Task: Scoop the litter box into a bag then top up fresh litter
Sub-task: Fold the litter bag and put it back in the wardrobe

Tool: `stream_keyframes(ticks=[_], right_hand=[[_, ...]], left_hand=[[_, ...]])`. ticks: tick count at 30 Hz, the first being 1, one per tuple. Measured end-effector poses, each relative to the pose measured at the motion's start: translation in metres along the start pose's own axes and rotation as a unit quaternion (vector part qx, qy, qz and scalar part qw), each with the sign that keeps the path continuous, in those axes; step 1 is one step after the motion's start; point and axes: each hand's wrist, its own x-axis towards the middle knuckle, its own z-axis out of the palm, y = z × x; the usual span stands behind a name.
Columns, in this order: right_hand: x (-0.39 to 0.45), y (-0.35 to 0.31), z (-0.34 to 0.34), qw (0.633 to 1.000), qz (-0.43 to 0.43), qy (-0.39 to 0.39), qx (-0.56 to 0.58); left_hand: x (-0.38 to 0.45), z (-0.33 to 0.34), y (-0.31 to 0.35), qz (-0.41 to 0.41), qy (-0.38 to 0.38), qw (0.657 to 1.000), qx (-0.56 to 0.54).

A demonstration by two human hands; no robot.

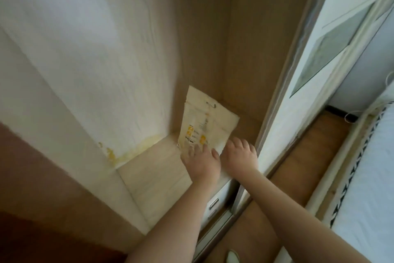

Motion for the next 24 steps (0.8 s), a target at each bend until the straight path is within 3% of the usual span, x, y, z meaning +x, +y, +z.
stream_keyframes(ticks=[7,24], right_hand=[[-0.101,-0.009,-0.013,0.999,-0.021,0.034,-0.028],[-0.254,0.003,-0.013,0.997,0.024,0.072,-0.013]], left_hand=[[-0.106,-0.027,-0.039,0.198,0.057,0.976,0.075],[-0.199,-0.051,-0.071,0.330,-0.005,0.939,0.097]])
